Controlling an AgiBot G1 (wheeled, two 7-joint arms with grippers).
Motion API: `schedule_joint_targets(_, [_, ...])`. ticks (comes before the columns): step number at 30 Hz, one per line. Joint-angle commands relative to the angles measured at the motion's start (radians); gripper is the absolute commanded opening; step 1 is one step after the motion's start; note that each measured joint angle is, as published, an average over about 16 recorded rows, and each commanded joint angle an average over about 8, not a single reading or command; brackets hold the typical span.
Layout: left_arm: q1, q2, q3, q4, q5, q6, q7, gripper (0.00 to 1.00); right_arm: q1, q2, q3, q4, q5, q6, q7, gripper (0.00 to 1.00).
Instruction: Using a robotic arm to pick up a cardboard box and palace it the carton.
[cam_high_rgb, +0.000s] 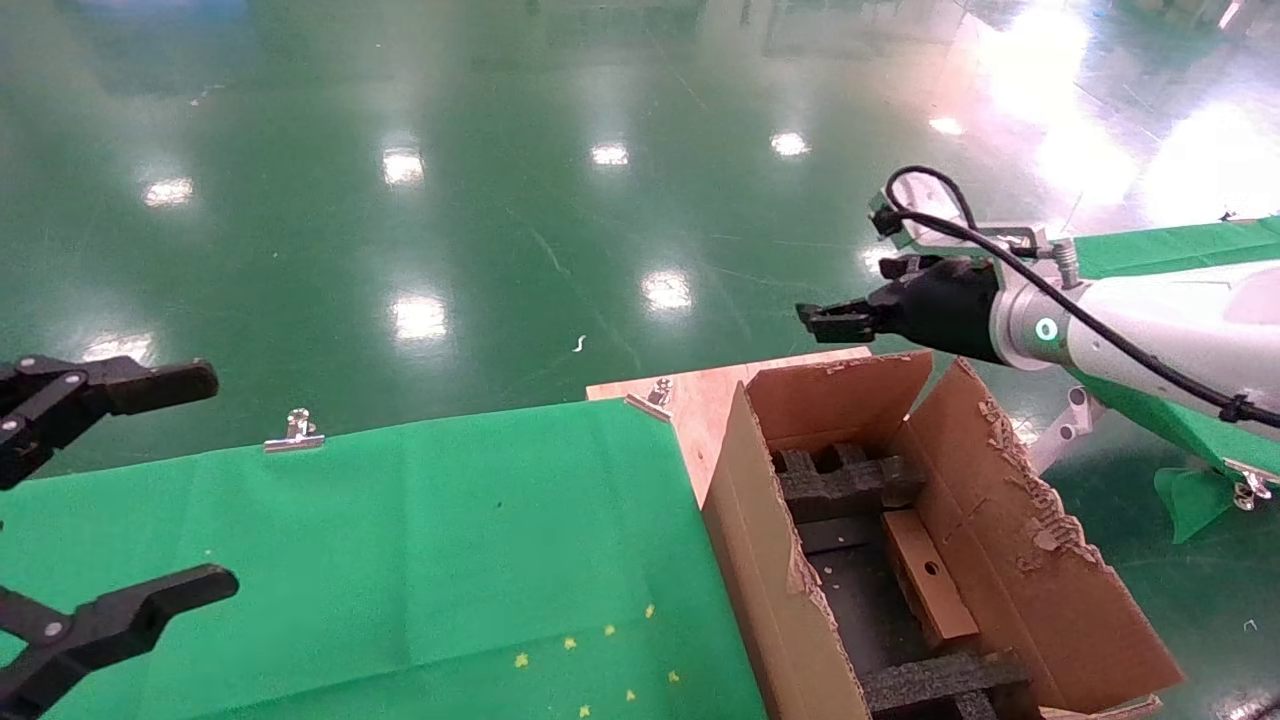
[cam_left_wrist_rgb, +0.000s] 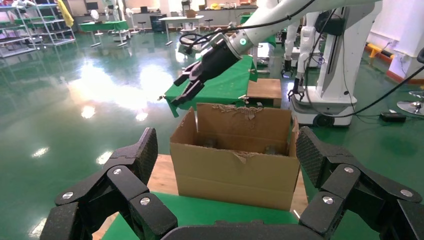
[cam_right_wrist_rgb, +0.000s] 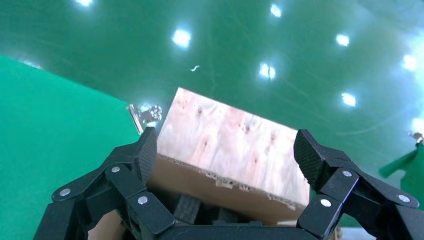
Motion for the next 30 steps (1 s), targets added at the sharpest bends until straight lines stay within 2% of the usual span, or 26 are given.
schedule_joint_targets(1, [0.0,0.0,0.0,0.0,0.0,0.0,0.0,1.0,0.026,-0.004,-0.002,0.002,0.05,-0.001,-0.04,1.0])
schedule_joint_targets(16, [0.0,0.0,0.0,0.0,0.0,0.0,0.0,1.0,-0.01,-0.002,0.014,-0.001,0.018,-0.016,-0.023,1.0])
schedule_joint_targets(20, [0.0,0.0,0.0,0.0,0.0,0.0,0.0,1.0,-0.042,-0.009,0.072,-0.005,0.073,-0.06,-0.089,1.0])
schedule_joint_targets(30, [0.0,0.0,0.0,0.0,0.0,0.0,0.0,1.0,-0.166,-0.033,0.297,-0.02,0.285,-0.23,-0.345,1.0])
